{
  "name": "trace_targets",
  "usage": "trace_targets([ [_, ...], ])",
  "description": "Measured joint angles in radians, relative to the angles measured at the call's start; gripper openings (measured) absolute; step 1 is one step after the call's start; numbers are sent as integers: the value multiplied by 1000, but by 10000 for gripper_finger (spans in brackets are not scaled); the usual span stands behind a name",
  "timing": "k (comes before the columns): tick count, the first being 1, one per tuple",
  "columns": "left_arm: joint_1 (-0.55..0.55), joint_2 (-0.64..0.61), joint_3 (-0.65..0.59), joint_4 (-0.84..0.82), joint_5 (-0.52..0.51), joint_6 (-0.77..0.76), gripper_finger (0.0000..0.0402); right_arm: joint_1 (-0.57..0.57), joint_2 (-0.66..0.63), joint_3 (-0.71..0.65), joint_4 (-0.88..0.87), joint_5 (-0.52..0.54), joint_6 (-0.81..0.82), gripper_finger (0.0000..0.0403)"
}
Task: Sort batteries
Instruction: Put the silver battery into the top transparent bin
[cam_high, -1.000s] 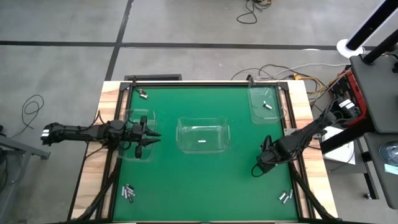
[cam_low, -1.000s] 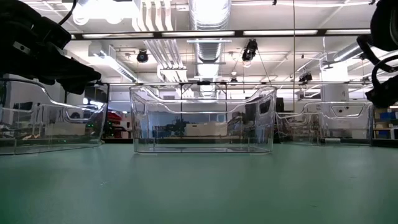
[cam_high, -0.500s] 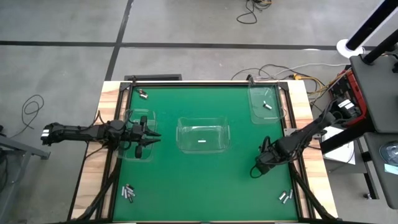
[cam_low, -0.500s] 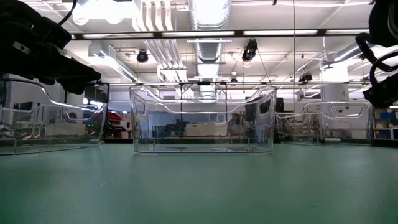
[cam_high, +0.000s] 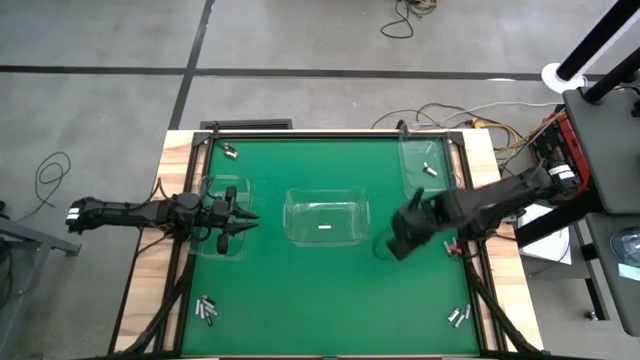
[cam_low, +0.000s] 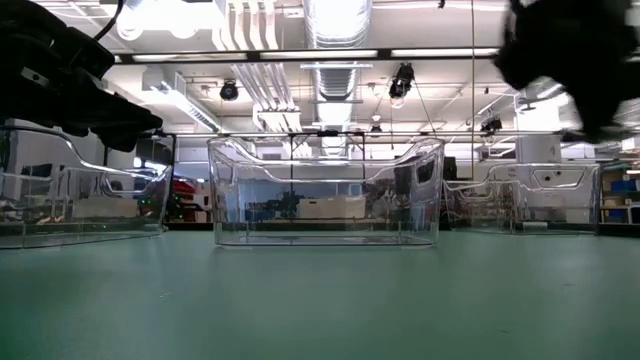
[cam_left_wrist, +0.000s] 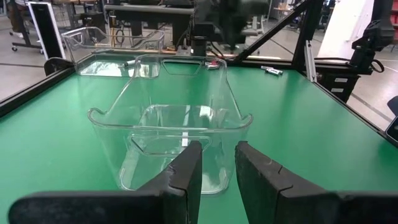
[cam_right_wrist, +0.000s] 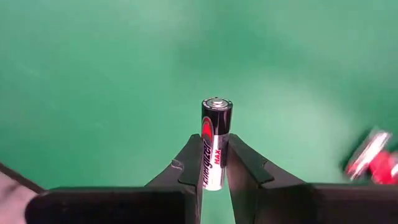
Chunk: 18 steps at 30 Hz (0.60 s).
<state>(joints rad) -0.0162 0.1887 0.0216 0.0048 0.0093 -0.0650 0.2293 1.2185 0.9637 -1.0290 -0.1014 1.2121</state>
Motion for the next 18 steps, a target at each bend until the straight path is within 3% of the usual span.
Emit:
trace_targets([
  [4,0,0,0,1,0,0,77,-203,0,130,-38,81,-226,37],
  [9,0,0,0,1,0,0,77,-496,19,235,-81,87,-536,37],
  [18,0,1,0,1,0,0,77,-909,90,244,-187,88,-1108,38],
])
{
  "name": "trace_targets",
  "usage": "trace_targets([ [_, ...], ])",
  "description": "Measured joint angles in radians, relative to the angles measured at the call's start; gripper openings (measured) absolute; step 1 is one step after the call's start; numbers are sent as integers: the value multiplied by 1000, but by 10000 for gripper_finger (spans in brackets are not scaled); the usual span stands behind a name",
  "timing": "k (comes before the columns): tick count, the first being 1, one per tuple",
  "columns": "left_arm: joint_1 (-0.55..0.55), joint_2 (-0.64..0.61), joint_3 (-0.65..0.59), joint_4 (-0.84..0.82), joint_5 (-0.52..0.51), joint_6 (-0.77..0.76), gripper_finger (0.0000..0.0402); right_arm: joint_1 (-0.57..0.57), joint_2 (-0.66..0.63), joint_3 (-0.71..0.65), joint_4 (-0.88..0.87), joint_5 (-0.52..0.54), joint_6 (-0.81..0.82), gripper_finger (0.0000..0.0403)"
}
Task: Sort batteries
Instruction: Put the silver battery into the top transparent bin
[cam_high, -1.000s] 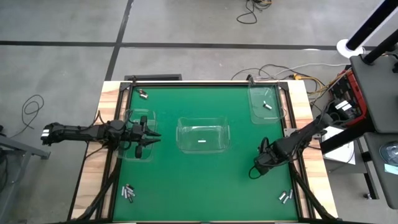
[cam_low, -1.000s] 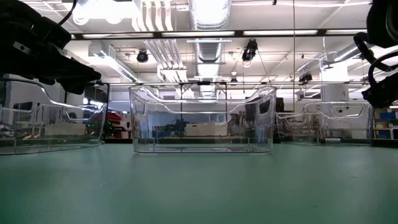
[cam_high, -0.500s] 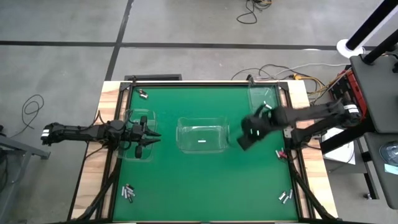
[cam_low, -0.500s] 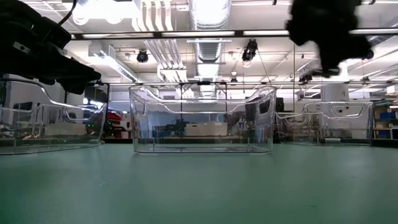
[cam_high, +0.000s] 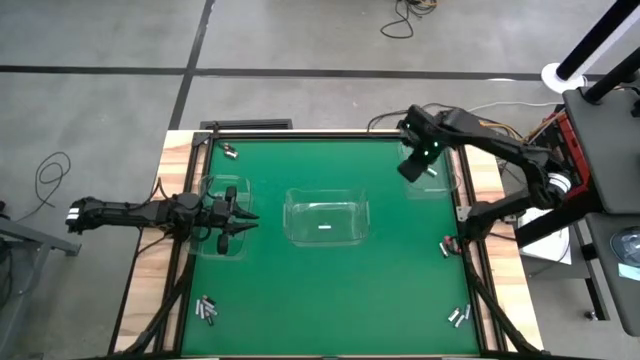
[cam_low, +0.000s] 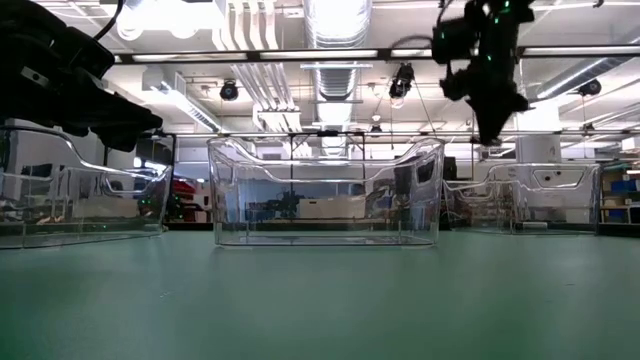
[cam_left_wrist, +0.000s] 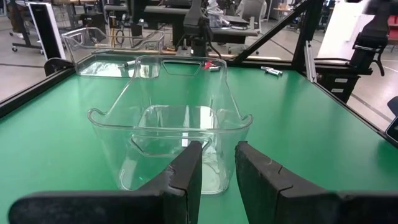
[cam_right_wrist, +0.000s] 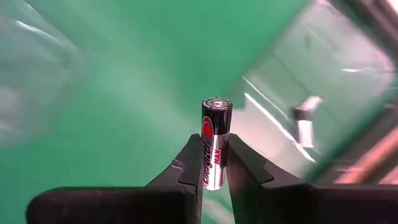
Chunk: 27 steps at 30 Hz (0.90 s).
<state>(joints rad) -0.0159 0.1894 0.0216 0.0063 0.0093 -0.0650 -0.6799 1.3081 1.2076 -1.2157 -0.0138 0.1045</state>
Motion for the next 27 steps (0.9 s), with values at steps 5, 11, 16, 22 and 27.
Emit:
trace_targets([
  [5,0,0,0,0,0,0,77,-108,56,-16,1,39,-315,38],
  [11,0,0,0,0,0,0,77,-149,138,-73,13,107,-646,38],
  [16,0,0,0,0,0,0,77,-162,198,-147,124,172,-749,38],
  [22,0,0,0,0,0,0,77,-233,234,-193,245,199,-774,38],
  [27,0,0,0,0,0,0,77,-281,223,-223,314,201,-853,38],
])
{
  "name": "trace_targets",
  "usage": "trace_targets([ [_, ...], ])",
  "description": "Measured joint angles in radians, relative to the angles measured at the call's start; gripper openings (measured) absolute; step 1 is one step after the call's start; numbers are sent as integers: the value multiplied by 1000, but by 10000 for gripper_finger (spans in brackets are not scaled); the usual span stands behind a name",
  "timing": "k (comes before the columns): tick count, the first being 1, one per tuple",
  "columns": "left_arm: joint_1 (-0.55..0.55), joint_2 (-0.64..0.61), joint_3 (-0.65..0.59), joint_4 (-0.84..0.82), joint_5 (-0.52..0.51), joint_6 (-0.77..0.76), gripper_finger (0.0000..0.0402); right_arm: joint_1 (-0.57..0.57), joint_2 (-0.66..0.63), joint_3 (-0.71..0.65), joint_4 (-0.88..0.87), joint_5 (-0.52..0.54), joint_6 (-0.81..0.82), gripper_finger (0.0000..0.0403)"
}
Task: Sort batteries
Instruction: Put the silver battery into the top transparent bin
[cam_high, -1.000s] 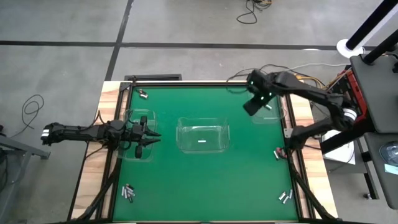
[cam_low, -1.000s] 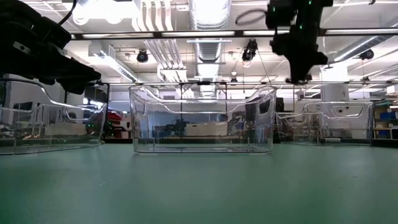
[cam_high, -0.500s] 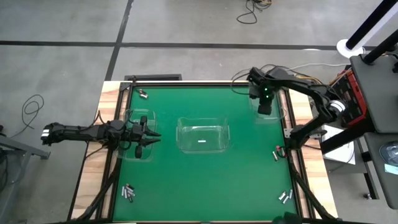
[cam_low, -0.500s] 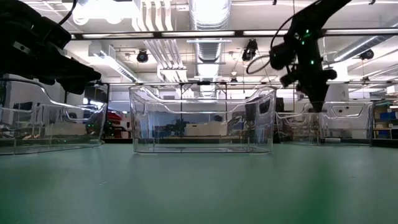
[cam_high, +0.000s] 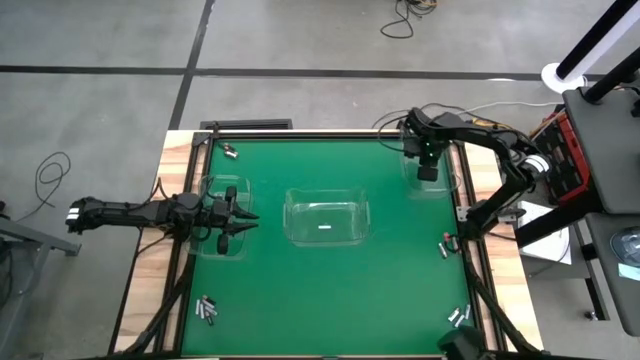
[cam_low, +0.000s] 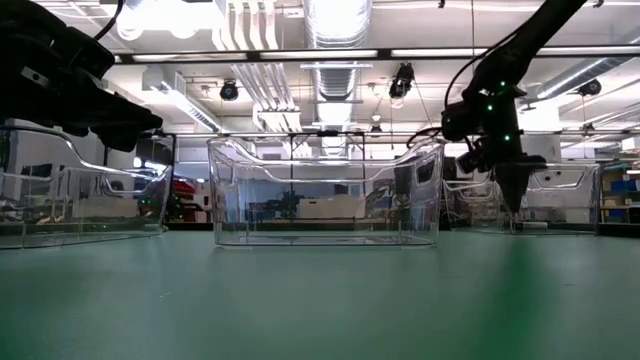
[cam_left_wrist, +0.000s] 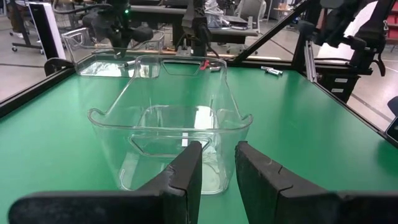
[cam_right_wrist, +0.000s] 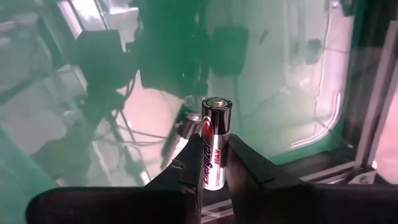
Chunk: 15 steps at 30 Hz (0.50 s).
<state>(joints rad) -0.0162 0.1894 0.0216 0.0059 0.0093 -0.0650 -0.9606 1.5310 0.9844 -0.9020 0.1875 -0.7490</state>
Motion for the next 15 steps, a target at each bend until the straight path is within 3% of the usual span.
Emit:
trace_targets([
  [15,0,0,0,0,0,0,77,-18,39,-50,52,-3,-22,38],
])
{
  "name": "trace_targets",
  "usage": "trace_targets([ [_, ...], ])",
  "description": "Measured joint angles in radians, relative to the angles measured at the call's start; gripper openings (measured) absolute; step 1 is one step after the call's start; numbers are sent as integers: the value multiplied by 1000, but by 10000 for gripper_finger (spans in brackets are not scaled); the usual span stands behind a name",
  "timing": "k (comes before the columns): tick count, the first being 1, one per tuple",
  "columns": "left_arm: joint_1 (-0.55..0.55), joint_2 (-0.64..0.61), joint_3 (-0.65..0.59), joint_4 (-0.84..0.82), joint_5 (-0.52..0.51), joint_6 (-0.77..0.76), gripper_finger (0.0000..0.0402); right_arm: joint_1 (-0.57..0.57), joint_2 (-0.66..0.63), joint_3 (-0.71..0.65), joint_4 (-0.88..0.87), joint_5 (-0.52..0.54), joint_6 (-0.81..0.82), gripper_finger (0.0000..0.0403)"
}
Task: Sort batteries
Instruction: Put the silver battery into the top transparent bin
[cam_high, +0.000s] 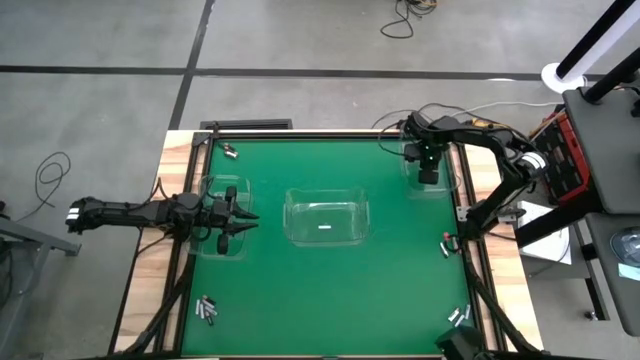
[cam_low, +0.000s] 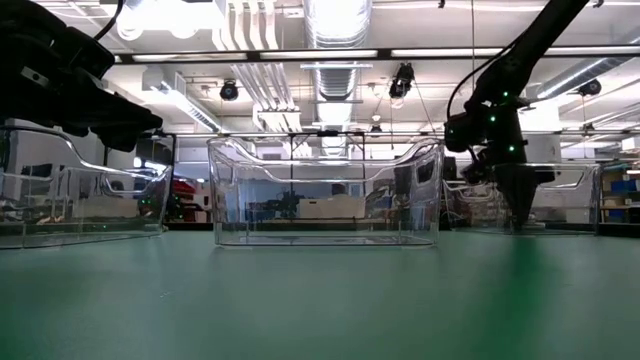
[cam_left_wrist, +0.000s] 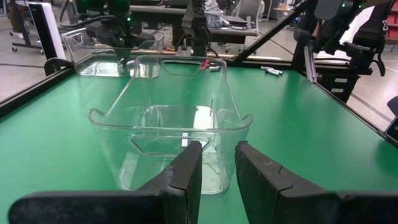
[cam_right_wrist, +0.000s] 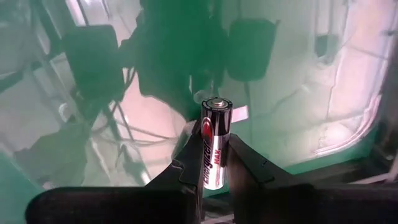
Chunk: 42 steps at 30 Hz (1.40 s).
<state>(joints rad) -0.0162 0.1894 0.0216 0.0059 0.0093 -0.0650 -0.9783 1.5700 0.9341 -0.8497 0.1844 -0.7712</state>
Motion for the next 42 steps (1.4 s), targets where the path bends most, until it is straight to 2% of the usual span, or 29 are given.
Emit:
trace_targets([
  [9,0,0,0,0,0,0,77,1,-8,1,16,-12,21,51],
  [13,0,0,0,0,0,0,77,0,-10,3,11,-20,26,45],
  [16,0,0,0,0,0,0,77,0,-11,15,3,-71,50,40],
  [22,0,0,0,0,0,0,77,1,-23,61,-2,-63,80,40],
  [27,0,0,0,0,0,0,77,0,-36,96,-77,-190,93,40],
  [34,0,0,0,0,0,0,77,0,2,68,-143,-236,120,39],
  [38,0,0,0,0,0,0,77,-4,30,63,-133,-217,127,39],
  [42,0,0,0,0,0,0,77,-4,44,63,-97,-69,121,39],
])
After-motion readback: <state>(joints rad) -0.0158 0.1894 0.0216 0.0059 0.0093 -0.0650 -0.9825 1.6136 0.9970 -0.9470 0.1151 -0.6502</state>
